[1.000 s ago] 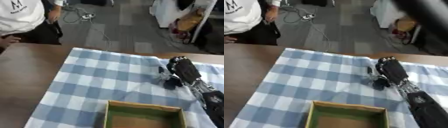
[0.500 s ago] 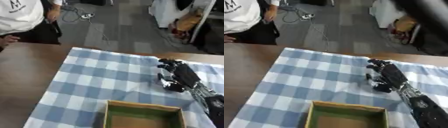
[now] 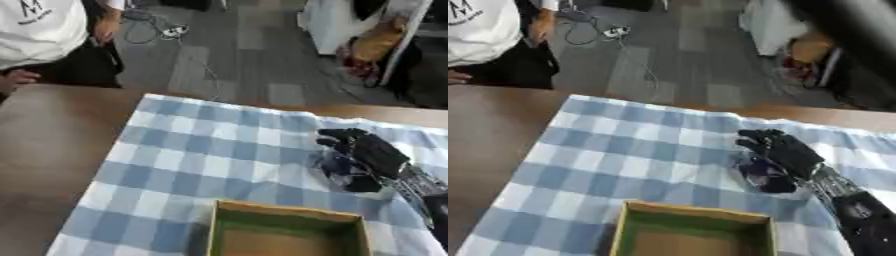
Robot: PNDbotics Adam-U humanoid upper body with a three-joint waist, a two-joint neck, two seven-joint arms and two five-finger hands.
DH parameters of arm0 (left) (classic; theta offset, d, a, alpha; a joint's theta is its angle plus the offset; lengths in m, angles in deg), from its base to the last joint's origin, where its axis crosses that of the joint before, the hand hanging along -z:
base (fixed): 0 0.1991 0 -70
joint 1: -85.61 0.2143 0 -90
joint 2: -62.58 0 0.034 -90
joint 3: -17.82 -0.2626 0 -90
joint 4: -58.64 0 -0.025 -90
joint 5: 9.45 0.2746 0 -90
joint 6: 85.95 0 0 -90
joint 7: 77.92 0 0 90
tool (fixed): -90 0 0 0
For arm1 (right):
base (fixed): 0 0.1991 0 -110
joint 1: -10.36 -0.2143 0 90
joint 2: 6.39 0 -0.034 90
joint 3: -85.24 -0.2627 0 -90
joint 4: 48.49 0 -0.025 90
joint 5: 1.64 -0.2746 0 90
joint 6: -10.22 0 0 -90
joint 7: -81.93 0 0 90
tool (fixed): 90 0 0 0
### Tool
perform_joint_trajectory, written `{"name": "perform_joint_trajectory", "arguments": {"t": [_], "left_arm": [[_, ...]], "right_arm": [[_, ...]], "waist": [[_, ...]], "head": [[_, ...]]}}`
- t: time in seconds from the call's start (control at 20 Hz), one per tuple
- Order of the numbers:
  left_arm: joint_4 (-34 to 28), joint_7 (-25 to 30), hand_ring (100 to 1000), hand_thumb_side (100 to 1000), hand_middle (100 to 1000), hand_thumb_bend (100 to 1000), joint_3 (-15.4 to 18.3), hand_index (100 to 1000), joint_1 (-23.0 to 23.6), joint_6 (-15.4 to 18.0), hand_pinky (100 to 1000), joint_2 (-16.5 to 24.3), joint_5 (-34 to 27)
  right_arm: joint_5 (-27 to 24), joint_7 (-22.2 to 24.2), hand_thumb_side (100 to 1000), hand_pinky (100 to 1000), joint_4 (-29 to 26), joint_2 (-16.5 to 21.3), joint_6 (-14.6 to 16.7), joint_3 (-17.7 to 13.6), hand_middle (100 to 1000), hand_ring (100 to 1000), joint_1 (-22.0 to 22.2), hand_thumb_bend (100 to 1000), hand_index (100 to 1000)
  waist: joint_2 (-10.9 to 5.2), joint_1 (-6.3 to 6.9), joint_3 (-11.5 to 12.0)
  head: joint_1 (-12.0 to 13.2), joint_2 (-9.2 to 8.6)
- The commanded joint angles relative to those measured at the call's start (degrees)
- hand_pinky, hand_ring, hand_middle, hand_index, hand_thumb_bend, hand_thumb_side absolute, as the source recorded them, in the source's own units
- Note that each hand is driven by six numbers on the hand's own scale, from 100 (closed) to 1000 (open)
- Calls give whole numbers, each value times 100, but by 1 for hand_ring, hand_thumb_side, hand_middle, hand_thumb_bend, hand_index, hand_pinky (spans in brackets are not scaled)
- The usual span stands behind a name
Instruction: Pick up objects on the table and place them in the box.
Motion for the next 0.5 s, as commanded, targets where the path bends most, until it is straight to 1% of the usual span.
{"name": "perform_joint_trajectory", "arguments": {"t": [0.05, 0.15, 0.3, 0.35, 0.4, 0.45, 0.5], "left_arm": [[-83, 20, 739, 1000, 930, 281, 12, 1000, -70, 16, 699, 99, 9], [-83, 24, 739, 1000, 931, 281, 8, 1000, -75, 16, 699, 97, 5], [-83, 32, 739, 1000, 931, 281, 2, 1000, -88, 18, 700, 91, -2], [-83, 33, 739, 1000, 931, 281, 3, 1000, -93, 20, 700, 86, -4], [-83, 33, 739, 1000, 931, 281, 3, 1000, -96, 21, 700, 85, -5], [-83, 34, 739, 1000, 931, 281, 3, 1000, -102, 23, 700, 80, -7], [-83, 34, 739, 1000, 931, 281, 3, 1000, -107, 25, 700, 76, -9]], "right_arm": [[176, 74, 1000, 721, 91, 213, -96, -143, 925, 843, -65, 147, 931], [258, 76, 1000, 735, 165, 221, -169, -192, 934, 855, -64, 155, 934], [347, 30, 1000, 797, 251, 225, -325, -265, 953, 885, -71, 154, 938], [365, -8, 1000, 779, 268, 219, -389, -282, 948, 877, -77, 155, 936], [386, -42, 1000, 799, 282, 214, -429, -282, 959, 890, -78, 151, 938], [399, -87, 1000, 786, 295, 203, -497, -295, 957, 886, -88, 140, 937], [414, -125, 1000, 736, 309, 192, -552, -296, 948, 869, -92, 123, 933]], "waist": [[-108, 28, 3], [-97, 29, 9], [-78, 30, 30], [-71, 31, 40], [-69, 31, 44], [-59, 33, 55], [-53, 33, 62]], "head": [[52, -42], [61, -59], [70, -90], [70, -100], [69, -103], [65, -112], [61, -117]]}}
